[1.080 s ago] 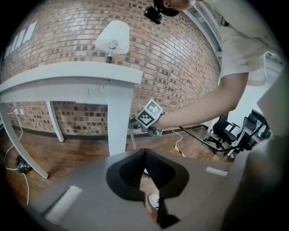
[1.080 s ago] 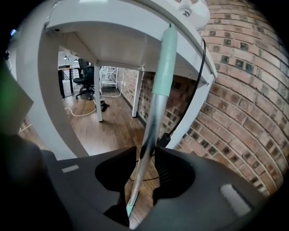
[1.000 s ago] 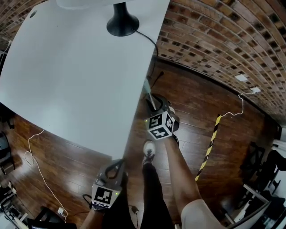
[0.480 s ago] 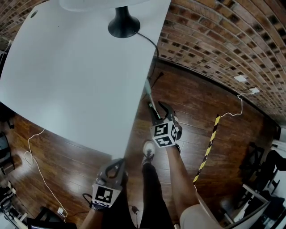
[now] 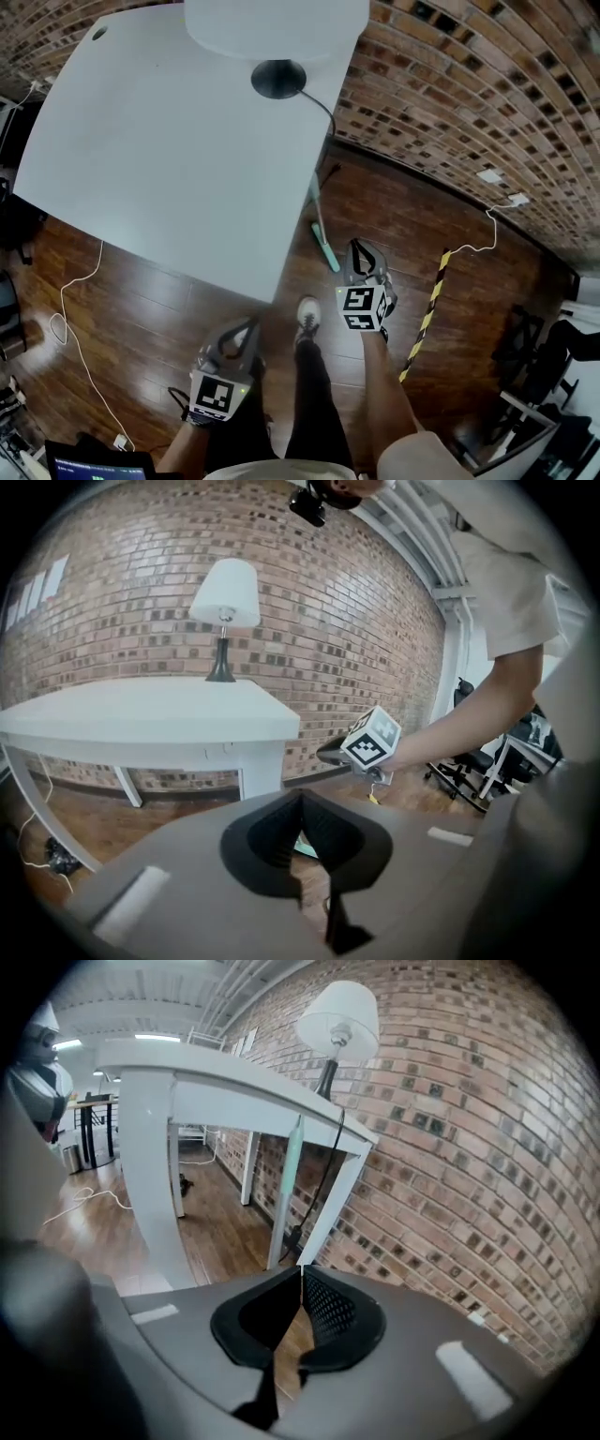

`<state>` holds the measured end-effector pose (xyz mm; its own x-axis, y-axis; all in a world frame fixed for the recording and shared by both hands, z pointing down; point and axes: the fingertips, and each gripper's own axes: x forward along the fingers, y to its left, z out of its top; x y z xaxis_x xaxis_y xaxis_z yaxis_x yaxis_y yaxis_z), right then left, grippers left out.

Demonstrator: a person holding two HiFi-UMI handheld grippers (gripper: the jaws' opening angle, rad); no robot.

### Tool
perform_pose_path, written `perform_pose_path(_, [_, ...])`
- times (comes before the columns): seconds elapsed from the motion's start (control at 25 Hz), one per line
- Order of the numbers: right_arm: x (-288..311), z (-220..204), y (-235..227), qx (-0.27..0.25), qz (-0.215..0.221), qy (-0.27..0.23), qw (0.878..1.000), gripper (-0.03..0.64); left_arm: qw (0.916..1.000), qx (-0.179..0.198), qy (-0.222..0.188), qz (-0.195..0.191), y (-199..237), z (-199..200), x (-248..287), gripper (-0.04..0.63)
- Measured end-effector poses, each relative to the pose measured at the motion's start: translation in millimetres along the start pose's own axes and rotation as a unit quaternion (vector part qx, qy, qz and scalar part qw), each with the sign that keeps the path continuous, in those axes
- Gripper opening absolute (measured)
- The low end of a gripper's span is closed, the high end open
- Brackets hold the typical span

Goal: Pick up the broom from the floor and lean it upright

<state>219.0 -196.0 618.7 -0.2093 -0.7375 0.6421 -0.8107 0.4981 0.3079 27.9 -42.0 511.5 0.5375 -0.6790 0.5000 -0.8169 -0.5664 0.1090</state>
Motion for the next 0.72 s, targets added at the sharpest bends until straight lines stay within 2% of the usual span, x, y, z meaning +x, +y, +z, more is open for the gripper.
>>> perform_pose_path(0.28, [-99.0,37.5,-9.4,0.03,-0.061,-0.014,0.998,0.021,0.999,0.021,-0.039,-0.002,10.2,52.3,-51.7,0.0])
perform_pose_path(0.32, [-116.7,45.7,-10.1,0.035,-0.075,-0.018,0.996,0.02,0.9988,0.017,-0.045,-0.005,11.9,60.0,-60.1,0.0])
perform_pose_path(0.4, [-154.2,64.0,-6.5,0.044,-0.097,-0.03,0.994,0.014,0.9981,-0.015,-0.059,-0.008,18.3,80.7,-79.4,0.0])
perform_pose_path(0.48, [-189.4,82.2,3.7,0.051,-0.103,-0.045,0.992,0.012,0.9966,-0.029,-0.077,-0.009,25.9,103.0,-99.1,0.0])
perform_pose_path(0.72, [-269.7,133.6,23.2,0.065,-0.101,-0.091,0.989,0.012,0.9933,-0.005,-0.114,-0.015,34.9,158.8,-145.0,0.0])
